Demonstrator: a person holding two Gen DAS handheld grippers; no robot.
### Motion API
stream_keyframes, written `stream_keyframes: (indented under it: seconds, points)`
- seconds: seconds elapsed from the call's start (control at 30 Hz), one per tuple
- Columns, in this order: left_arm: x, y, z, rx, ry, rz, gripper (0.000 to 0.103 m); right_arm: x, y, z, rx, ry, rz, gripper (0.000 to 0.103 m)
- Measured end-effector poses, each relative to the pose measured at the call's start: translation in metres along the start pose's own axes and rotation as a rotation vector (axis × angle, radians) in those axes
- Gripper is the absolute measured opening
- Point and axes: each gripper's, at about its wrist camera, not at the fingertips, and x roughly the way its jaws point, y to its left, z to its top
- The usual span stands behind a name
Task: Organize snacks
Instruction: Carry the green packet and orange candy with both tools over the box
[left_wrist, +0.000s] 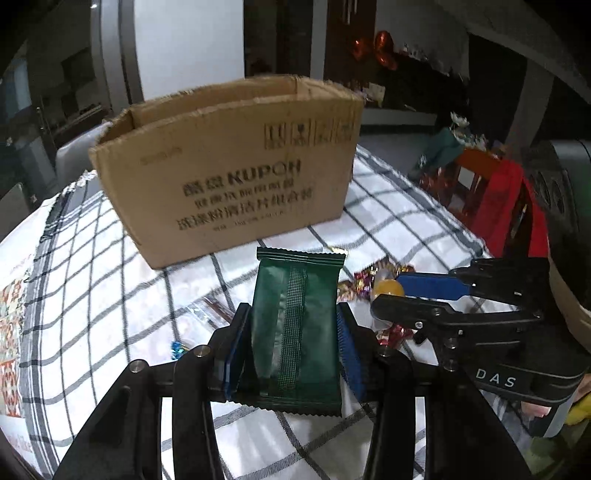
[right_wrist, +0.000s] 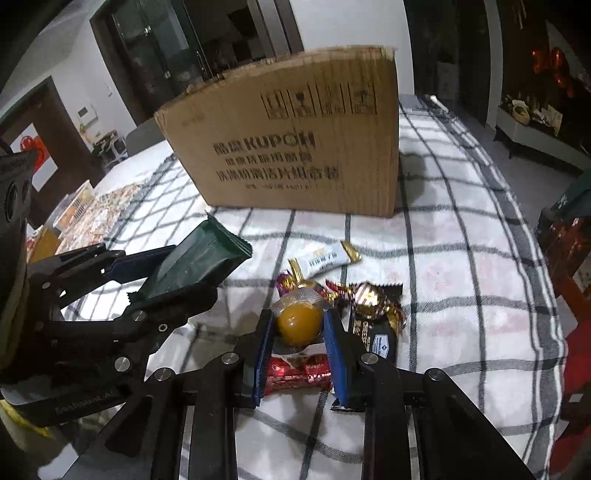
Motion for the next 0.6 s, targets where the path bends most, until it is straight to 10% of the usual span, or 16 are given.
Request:
stream_keyframes:
  seconds: [0.6]
  points:
    - [-0.074,0.021,0.055,-0.075,-0.202,0.031,0.045,-0.071,0.025,0.066,-0.063,-0.253,-0.049,0.029]
